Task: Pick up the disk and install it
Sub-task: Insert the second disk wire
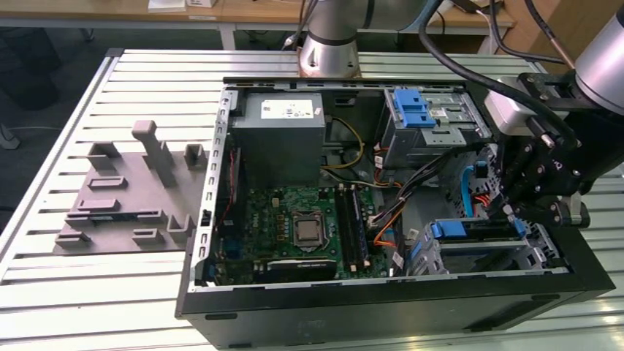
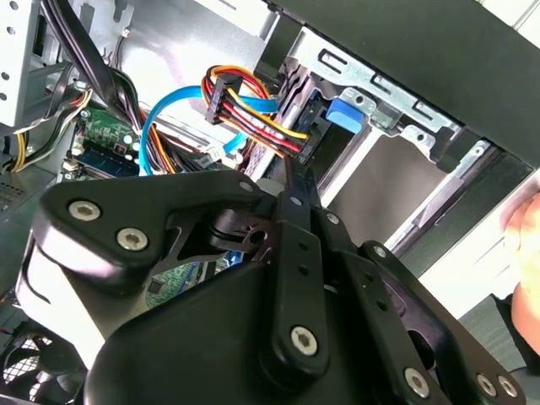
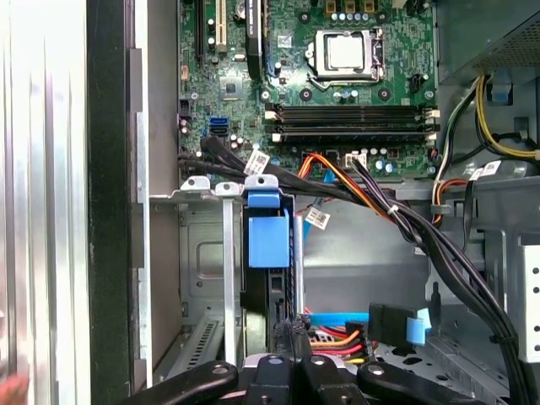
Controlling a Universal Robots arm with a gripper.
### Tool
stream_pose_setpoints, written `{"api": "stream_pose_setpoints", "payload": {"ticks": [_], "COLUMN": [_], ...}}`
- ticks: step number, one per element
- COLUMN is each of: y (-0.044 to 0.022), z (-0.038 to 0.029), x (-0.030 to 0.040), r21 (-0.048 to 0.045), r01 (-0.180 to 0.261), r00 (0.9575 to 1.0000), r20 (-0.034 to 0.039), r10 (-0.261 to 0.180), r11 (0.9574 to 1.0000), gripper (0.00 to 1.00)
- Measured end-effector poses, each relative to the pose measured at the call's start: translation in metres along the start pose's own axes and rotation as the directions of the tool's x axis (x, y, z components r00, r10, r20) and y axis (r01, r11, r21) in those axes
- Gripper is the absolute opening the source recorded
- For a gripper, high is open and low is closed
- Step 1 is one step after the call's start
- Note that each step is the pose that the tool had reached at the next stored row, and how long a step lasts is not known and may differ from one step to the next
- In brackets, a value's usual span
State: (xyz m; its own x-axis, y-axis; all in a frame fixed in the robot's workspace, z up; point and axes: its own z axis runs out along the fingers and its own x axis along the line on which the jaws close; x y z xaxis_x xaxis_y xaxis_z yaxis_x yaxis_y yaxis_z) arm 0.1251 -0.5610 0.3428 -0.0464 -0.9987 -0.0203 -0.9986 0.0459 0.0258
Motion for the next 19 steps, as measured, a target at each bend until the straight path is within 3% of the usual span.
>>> {"api": "stream_pose_setpoints", "payload": {"ticks": [11, 19], "y": [0.0051, 0.0057], "z": [-0.0002, -0.0115], "x": [0.0003, -0.0001], "r21": [0.0000, 0.0000], "r01": [0.000, 0.000], "r00": [1.0000, 1.0000], "r20": [0.0000, 0.0000], "r10": [0.000, 0.000], "r11": [1.0000, 1.0000], "gripper": [0.11, 0.11]}}
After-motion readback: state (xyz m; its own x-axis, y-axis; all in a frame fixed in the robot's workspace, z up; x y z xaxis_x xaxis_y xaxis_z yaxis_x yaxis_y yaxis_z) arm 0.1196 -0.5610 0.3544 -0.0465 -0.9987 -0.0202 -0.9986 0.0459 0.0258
